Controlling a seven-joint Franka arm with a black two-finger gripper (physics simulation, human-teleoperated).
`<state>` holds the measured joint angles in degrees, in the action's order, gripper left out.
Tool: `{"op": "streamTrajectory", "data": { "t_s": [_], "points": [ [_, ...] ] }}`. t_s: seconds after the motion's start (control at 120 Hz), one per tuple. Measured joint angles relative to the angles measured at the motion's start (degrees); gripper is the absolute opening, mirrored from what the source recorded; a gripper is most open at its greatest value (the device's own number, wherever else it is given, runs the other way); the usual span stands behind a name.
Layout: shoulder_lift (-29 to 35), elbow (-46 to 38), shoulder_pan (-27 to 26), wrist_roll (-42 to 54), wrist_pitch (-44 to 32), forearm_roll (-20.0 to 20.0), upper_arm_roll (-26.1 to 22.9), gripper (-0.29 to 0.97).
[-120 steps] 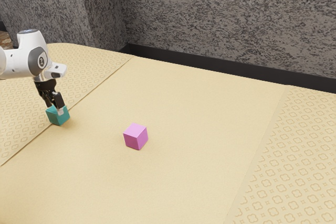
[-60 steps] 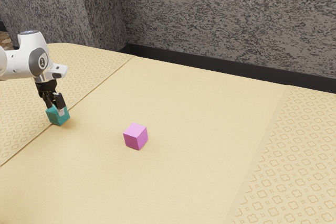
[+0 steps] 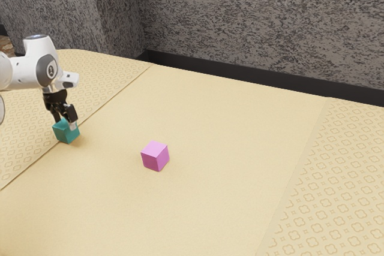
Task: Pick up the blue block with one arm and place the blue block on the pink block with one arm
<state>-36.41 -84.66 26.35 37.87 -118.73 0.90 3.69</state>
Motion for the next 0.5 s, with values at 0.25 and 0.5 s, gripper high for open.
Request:
{"op": "streamTrajectory", "data": {
  "t_s": [0.25,0.5],
  "points": [
    [-0.8,0.2,0.0,-0.6,0.0,0.1,0.0,0.68],
    [-1.1,1.9,-0.1,-0.9,0.4,0.1,0.1,0.68]
  ]
}}
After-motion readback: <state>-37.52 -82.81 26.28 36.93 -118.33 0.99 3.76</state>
